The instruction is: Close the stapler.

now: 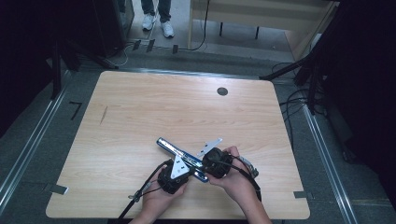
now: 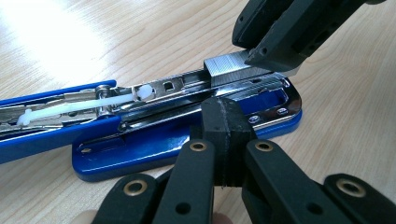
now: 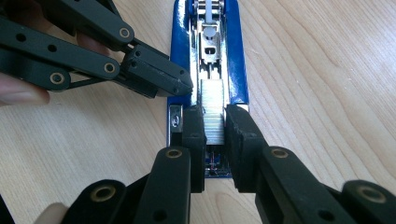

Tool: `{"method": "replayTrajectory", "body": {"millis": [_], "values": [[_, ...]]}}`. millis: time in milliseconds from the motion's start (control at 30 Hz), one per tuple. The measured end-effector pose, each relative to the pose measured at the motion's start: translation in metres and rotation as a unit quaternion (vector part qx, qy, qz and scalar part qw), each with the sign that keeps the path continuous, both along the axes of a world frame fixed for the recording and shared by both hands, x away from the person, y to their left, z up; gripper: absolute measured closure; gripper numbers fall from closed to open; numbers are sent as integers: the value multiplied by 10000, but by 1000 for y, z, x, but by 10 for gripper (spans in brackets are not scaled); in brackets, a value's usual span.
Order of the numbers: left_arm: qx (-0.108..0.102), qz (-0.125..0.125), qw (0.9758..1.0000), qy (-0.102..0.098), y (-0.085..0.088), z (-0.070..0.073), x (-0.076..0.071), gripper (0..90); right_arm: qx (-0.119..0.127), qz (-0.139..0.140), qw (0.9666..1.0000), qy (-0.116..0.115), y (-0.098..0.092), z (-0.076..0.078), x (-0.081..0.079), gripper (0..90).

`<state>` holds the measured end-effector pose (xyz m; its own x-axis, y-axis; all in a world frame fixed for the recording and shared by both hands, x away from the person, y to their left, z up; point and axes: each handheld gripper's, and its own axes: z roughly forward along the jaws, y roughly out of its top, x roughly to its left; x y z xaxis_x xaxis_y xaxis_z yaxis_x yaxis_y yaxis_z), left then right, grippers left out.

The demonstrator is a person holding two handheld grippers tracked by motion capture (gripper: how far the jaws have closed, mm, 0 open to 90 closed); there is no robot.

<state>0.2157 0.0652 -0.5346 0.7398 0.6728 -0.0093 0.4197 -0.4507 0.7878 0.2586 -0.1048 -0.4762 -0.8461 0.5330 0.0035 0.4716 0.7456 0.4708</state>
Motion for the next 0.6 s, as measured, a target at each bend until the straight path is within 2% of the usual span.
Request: {"method": "replayTrajectory", "body": {"millis": [100,367,600], "values": [[1,-3,10000,0,0,0,0,900,-72,21,10000,-18,2,0,0,796],[4,0,10000,-4,0,0,0,900,-62,-18,10000,-24,2,-1,0,791],[-1,-5,10000,3,0,0,0,900,32,-39,10000,52,1,-1,1,747]]}}
